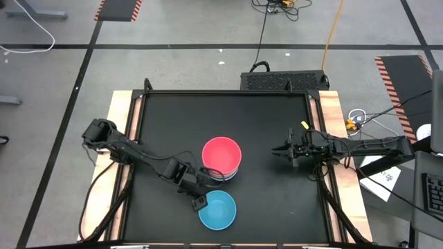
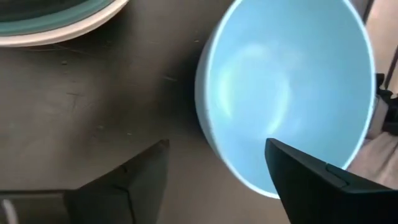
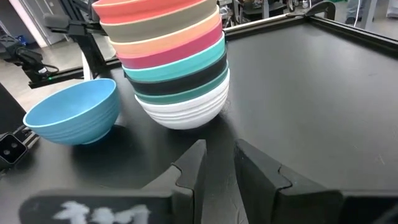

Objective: Nest bowls inside each other
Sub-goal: Stack the blue bowl on the red bowl

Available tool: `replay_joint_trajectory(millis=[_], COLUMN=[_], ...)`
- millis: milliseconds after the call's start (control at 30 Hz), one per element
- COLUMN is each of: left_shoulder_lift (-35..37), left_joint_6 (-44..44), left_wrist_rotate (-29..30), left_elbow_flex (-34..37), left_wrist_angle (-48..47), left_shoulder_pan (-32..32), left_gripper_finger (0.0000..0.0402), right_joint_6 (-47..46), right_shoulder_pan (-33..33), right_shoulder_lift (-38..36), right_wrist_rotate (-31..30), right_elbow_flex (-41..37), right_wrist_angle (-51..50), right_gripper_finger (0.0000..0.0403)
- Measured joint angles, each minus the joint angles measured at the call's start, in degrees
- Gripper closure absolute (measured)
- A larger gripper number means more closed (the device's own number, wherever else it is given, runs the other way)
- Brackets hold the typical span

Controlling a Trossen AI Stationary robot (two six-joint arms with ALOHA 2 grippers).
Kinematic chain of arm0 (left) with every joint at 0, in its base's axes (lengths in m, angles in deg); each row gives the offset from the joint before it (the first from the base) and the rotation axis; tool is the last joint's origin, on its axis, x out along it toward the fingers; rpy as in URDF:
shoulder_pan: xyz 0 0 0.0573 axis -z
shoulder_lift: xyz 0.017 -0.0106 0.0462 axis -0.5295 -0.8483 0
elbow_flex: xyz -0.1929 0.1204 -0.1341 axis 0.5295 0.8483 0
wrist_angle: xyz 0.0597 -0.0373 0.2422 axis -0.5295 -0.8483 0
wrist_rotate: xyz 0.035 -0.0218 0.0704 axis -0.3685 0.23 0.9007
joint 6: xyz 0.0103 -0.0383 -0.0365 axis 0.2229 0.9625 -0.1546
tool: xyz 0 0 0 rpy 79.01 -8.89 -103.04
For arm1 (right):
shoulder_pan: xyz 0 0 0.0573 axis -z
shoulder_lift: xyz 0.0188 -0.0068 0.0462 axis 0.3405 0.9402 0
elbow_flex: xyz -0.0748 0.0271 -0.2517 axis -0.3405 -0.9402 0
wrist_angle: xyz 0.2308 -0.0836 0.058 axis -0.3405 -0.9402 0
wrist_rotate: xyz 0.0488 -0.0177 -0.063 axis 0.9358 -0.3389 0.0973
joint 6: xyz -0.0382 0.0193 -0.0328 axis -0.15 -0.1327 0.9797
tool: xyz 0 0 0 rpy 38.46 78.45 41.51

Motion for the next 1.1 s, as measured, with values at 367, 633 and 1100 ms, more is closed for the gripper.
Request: replay_joint_trajectory(millis=[367, 633, 1100], left_shoulder_lift=[-0.5, -1.9, -4.9], left_joint_6=[0.0, 0.7, -2.6], left_wrist_rotate=[2.4, 4.9, 6.7], left_elbow_flex=[0.0, 0.0, 0.0], left_wrist_angle=[0.2, -0.4, 1.0], left_shoulder_pan=[-0.4, 0.3, 1.6], left_gripper_finger=[0.0106, 0.0130, 0.0229], right_joint_6=[0.0, 0.0, 0.0], right_shoulder_pan=[0.0, 0.0, 0.0], right_shoulder_lift=[0.0, 0.0, 0.5], right_wrist_rotate=[0.0, 0.0, 0.0], right_elbow_flex=[0.0, 0.0, 0.0], right_wrist_angle=[0.0, -0.1, -0.5], right_gripper_finger=[0.0330, 0.0330, 0.0330])
